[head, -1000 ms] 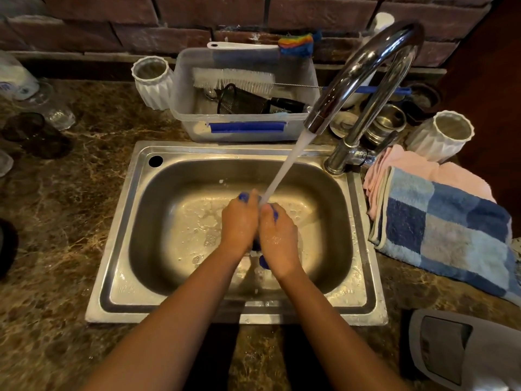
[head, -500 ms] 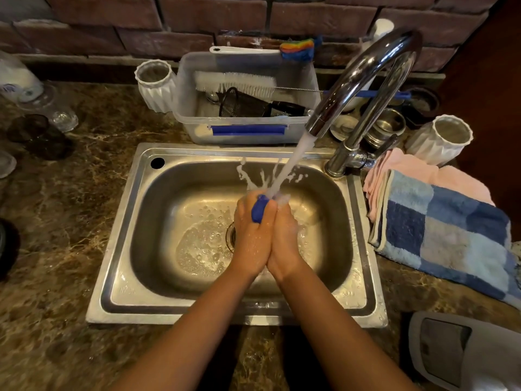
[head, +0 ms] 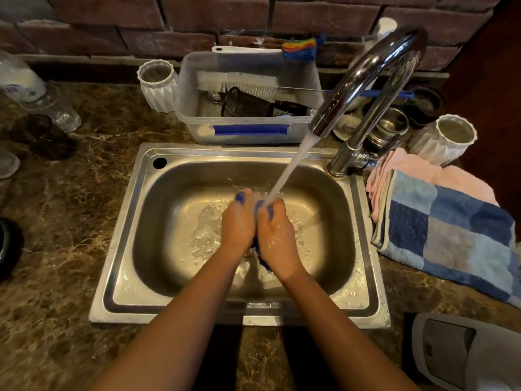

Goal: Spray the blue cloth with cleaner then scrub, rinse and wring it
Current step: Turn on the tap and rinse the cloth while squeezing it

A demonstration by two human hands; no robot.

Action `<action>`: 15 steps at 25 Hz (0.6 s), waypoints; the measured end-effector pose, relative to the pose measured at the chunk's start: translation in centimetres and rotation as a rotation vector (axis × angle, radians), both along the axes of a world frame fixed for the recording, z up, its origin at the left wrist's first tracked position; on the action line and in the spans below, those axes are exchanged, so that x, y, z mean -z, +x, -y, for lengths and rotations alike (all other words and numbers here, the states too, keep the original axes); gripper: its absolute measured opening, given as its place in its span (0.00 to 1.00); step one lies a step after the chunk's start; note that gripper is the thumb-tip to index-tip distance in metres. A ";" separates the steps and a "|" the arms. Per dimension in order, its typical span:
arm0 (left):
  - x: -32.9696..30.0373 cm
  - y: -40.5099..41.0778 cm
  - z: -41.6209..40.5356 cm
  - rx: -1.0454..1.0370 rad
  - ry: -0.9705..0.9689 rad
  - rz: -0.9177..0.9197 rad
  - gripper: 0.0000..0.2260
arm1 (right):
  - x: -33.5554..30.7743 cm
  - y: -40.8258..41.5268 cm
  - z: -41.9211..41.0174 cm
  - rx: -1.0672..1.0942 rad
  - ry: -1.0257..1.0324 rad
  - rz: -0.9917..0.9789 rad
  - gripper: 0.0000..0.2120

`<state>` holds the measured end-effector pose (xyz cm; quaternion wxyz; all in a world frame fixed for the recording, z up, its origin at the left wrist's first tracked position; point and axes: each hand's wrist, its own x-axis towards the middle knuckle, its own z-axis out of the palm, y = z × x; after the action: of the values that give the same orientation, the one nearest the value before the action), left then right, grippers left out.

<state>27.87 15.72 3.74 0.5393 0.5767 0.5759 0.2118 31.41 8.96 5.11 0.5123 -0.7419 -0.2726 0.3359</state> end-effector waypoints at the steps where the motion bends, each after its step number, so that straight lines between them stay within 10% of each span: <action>1: -0.3 -0.2 -0.5 -0.121 -0.159 0.095 0.21 | 0.1 -0.3 0.4 -0.027 0.061 -0.004 0.09; 4: -1.4 -1.1 -1.1 -0.310 -0.793 0.451 0.14 | 0.8 0.1 1.3 0.010 0.168 0.042 0.23; 6: -2.1 -1.5 0.0 -0.218 -0.887 0.602 0.03 | 0.6 0.1 1.2 -0.029 0.191 0.206 0.22; 15: -3.5 0.0 2.8 0.017 -0.044 0.222 0.11 | -1.2 1.6 -1.3 0.103 0.158 -0.074 0.07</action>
<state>27.89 12.91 7.23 0.6141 0.5427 0.5123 0.2569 32.98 10.29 6.28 0.5955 -0.6994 -0.2404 0.3137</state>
